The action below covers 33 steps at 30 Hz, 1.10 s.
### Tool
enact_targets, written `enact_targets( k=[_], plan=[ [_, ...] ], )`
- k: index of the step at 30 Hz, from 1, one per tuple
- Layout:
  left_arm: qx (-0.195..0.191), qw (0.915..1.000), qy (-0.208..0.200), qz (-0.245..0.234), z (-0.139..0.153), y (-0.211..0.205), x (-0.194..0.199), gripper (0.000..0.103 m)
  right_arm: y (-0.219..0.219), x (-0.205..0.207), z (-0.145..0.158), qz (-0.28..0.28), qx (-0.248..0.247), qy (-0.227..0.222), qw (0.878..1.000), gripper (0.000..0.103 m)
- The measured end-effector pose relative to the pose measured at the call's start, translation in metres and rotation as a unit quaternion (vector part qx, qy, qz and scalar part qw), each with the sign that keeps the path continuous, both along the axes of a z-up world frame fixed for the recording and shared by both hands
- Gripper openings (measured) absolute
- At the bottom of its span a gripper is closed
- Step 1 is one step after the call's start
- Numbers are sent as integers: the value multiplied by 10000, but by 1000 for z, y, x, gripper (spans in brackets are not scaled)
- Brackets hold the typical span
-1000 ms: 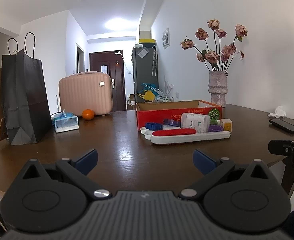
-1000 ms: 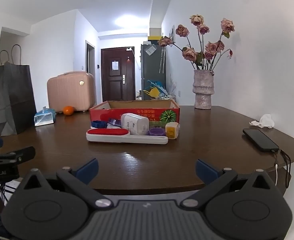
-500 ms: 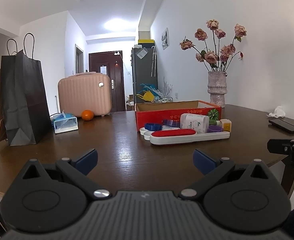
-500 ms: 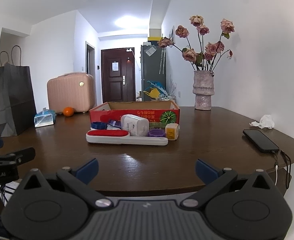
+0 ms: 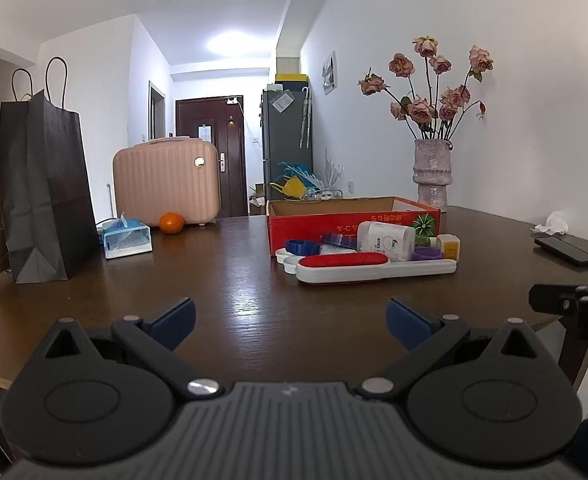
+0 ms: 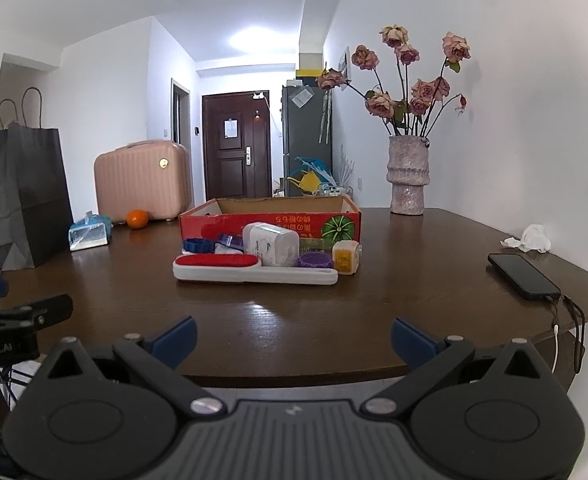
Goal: Organize rigid objects
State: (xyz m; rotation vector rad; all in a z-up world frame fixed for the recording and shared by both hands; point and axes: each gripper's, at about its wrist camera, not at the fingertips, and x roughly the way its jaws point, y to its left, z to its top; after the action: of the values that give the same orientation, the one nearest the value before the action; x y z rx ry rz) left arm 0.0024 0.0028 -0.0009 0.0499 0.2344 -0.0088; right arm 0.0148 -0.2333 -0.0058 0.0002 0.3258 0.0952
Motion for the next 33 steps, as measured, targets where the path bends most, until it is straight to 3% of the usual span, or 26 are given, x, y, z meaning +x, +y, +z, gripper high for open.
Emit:
enact_targets(
  k=[33],
  plan=[
    [41,10000,1,-1,-6,-7,-3,103,3,1,-2,54,-55,-37,10000,103]
  ],
)
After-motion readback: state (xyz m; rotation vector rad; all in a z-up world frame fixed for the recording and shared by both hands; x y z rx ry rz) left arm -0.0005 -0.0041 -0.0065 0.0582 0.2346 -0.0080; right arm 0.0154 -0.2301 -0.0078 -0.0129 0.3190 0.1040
